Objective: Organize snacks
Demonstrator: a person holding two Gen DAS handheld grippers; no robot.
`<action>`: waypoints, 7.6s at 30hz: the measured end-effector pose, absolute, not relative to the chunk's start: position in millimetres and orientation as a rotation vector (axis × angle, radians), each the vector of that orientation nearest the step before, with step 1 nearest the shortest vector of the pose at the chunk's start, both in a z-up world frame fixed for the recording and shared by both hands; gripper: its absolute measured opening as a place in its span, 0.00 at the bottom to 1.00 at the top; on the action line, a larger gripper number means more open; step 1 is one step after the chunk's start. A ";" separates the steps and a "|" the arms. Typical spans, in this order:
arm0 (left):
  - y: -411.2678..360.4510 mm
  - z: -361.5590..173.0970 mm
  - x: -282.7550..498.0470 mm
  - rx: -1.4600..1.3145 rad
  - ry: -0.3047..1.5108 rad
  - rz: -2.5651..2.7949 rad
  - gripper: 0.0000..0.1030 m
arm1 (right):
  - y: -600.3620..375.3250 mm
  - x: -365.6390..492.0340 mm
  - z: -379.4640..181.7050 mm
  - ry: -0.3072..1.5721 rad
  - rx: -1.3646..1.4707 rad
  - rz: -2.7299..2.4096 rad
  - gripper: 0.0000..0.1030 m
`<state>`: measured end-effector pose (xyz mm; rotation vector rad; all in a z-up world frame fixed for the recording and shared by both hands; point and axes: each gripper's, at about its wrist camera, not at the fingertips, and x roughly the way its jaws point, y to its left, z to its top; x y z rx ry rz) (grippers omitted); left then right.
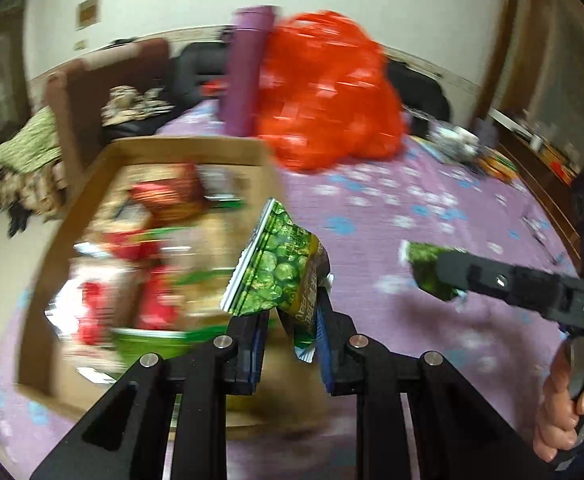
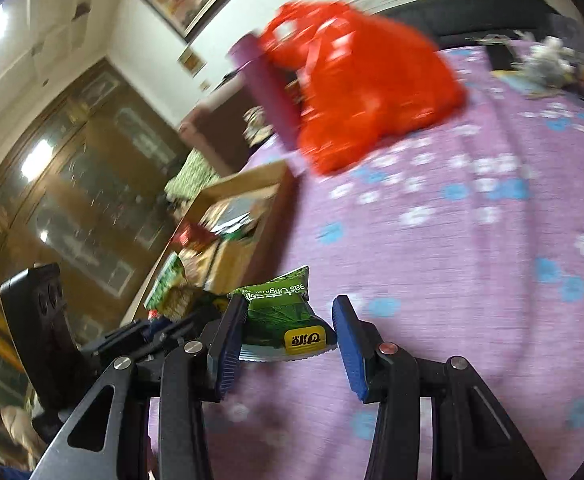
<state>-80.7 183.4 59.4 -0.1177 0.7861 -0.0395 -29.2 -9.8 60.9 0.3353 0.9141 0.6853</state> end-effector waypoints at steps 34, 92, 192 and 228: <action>194.3 75.5 -107.2 -0.119 0.689 -0.007 0.90 | 16.3 -24.6 88.4 0.828 0.208 0.543 0.63; 0.5 2.0 -67.2 0.099 0.995 -0.182 1.00 | -202.5 -99.5 23.0 0.893 0.305 0.116 0.82; 30.8 22.2 -75.2 0.220 1.006 -0.469 0.61 | -189.8 -137.8 29.1 0.979 0.051 0.333 0.53; 119.8 67.4 -97.0 0.040 0.822 -0.297 0.52 | -71.3 -117.6 82.1 0.880 0.165 0.542 0.22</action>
